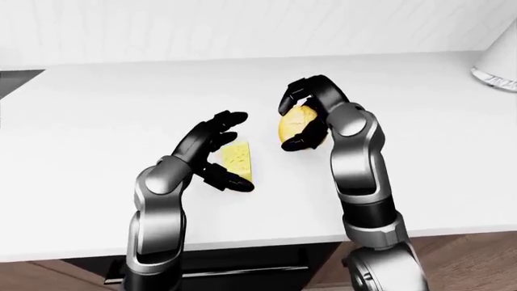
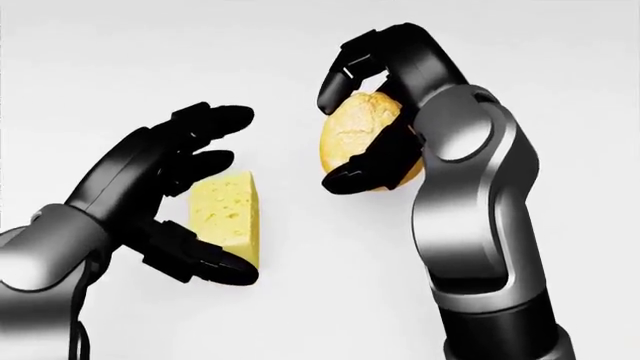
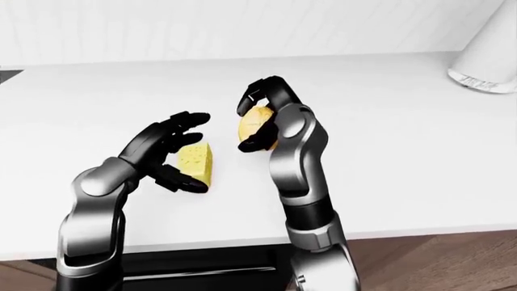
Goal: Place the bread and cheese on the cutting board.
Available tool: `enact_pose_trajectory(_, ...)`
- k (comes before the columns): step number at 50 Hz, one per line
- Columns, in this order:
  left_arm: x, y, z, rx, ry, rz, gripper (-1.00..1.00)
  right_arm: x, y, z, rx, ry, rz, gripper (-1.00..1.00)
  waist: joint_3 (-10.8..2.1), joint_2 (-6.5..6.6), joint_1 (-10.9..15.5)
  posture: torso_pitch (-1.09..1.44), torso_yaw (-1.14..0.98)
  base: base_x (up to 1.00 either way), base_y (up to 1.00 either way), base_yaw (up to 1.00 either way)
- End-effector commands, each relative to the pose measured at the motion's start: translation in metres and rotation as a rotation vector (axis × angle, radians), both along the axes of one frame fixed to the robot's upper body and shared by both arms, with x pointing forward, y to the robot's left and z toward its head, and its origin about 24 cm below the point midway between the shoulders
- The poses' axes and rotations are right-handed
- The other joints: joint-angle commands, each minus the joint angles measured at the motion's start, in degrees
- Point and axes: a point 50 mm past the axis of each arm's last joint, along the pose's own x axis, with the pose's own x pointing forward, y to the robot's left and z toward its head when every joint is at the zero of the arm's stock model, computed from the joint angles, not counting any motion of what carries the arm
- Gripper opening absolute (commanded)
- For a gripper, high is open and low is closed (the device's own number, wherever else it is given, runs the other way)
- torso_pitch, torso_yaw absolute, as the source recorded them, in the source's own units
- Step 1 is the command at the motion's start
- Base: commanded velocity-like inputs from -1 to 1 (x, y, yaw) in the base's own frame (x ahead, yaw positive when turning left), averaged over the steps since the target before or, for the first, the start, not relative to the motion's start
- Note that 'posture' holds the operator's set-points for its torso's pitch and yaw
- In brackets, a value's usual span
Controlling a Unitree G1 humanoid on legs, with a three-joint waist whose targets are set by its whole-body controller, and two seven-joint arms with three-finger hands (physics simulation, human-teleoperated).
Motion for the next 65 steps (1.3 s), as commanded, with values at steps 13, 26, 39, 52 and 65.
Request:
enact_pose_trajectory(13,-0.001,-0.001,0.012,0.008,-0.077,-0.009,0.58,-0.004,0.002,0.018,0.0,-0.09,0.008,-1.0,-1.58,0.07,0.01,0.0,0.0,0.0,0.0,0.0)
enact_pose_trajectory(26,-0.002,-0.002,0.012,0.019,-0.082,-0.015,0.14,-0.004,0.002,0.018,0.0,-0.091,0.01,-1.0,-1.64,0.08,0.0,0.0,0.0,0.0,0.0,0.0)
enact_pose_trajectory(39,-0.004,-0.004,0.011,0.014,-0.084,-0.02,-0.38,-0.004,0.001,0.015,0.006,-0.092,0.006,-1.0,-1.85,0.07,0.0,0.0,0.0,0.0,0.0,0.0)
enact_pose_trajectory(52,-0.005,0.004,0.042,-0.058,-0.132,0.008,-0.63,-0.008,-0.016,0.033,0.175,-0.168,-0.068,-1.0,-1.6,-0.04,0.09,0.0,0.0,0.0,0.0,0.0)
enact_pose_trajectory(65,-0.002,0.016,0.085,-0.23,-0.215,0.124,-0.95,-0.019,-0.025,0.057,0.332,-0.204,-0.099,-1.0,-0.93,-0.25,0.08,0.0,0.0,0.0,0.0,0.0)
